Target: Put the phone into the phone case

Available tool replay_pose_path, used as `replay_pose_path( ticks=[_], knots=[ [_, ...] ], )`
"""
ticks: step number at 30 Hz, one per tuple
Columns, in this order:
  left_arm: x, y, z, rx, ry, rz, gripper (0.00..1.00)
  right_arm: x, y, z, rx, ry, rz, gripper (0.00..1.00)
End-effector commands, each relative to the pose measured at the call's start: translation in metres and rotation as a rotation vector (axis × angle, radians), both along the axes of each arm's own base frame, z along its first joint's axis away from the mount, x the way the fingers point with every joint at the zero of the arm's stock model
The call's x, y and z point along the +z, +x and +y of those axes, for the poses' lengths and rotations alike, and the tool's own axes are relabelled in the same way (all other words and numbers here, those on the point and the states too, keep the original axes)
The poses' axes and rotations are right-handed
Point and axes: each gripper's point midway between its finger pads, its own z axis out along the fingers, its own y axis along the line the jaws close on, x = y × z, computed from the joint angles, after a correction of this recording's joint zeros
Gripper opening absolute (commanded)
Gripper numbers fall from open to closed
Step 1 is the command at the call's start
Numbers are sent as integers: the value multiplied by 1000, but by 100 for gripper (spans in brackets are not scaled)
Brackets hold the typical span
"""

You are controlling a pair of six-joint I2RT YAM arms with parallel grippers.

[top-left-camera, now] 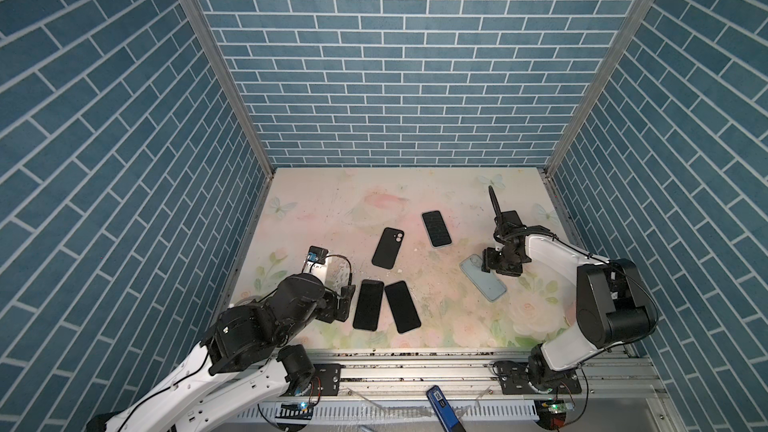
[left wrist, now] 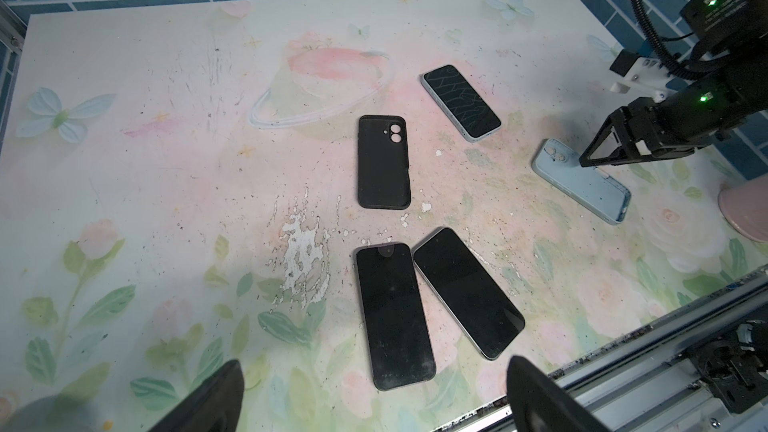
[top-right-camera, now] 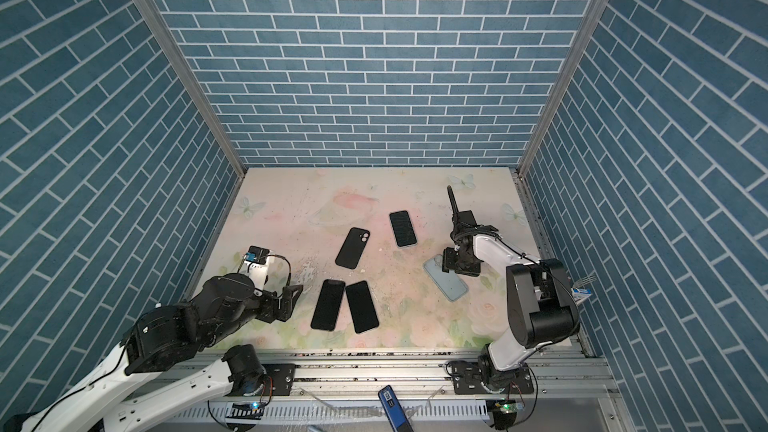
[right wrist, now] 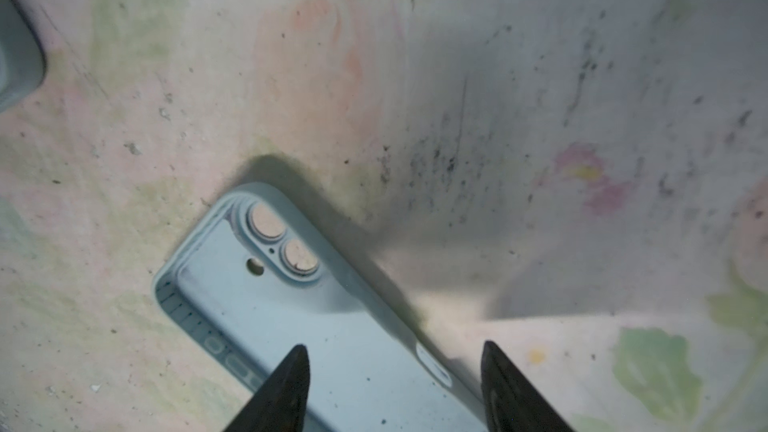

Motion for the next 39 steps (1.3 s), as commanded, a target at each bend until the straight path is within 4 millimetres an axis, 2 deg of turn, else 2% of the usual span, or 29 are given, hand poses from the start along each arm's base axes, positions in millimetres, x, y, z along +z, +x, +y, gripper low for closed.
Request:
replay_pose_path(
  ticks=[1,5,14,19,26,28,33,39],
  knots=[
    [1,1,1,0,-6,-14,100,-11,-9,8,11,39,56,55],
    [2,0,2,0,-11,-17,100,-15,-12,12,23,64,69,37],
    [1,0,1,-6,-13,-14,99,-20,-21,19,72,43,89,7],
    [2,-1,1,-6,-15,-15,99,-19,-27,41,147,2,71,5],
    [2,-1,2,-4,-19,-18,100,-4,-31,99,369,27,9,4],
    [2,-1,2,-4,-19,-19,99,-3,-34,110,430,27,10,4],
    [2,-1,1,-4,-21,-18,100,0,-35,115,540,-58,-9,4],
    [2,-1,2,-3,-21,-20,100,8,-30,118,576,-103,-39,4]
  ],
)
